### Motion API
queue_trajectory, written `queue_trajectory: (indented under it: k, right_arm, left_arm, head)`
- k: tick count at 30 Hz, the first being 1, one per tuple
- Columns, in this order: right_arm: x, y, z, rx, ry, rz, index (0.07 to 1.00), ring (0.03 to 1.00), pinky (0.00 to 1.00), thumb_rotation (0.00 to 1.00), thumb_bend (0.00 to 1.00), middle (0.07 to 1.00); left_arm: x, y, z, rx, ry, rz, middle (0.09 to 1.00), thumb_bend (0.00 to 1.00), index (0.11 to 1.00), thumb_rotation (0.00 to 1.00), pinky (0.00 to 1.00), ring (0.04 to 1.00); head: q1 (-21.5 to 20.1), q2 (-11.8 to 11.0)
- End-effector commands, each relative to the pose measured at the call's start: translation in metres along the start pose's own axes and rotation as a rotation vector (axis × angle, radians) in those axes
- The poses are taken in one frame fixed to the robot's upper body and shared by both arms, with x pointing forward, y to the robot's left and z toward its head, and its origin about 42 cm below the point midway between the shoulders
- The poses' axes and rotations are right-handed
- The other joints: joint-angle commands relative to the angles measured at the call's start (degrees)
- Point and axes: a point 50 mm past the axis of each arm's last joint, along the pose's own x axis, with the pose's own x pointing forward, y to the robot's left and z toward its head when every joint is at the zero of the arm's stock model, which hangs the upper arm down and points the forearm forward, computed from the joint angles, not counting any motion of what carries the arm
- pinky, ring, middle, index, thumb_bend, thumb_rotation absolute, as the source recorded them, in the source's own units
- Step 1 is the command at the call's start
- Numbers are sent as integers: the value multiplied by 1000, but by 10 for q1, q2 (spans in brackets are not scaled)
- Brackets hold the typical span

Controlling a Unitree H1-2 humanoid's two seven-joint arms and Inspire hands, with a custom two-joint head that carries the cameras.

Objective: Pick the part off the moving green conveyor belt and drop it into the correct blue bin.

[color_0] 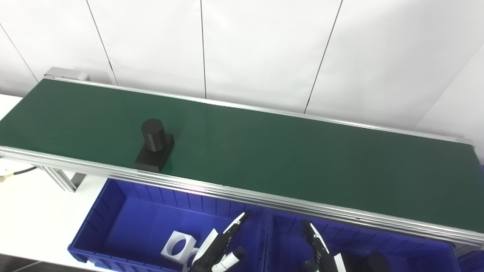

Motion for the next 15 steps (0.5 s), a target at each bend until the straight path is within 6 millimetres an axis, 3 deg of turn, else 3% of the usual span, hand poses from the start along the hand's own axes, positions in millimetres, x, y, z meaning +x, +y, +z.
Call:
queue_trajectory:
  k: [1,11,15]
  right_arm:
    - [7,-2,12,13,-86,-8,928,942,947,999,831,947]
    - [6,-5,14,20,-89,-10,923,942,939,986,862,944]
    - [2,-10,37,47,-168,-26,927,925,907,968,867,932]
  left_arm:
    - [6,5,10,-3,-68,12,991,899,958,974,1000,1000]
    - [9,2,12,-2,-72,13,993,930,960,982,1000,1000]
    - [14,-1,12,-2,-75,14,992,922,960,984,1000,1000]
  head:
    - [0,1]
    - [-7,4]
    - [-9,4]
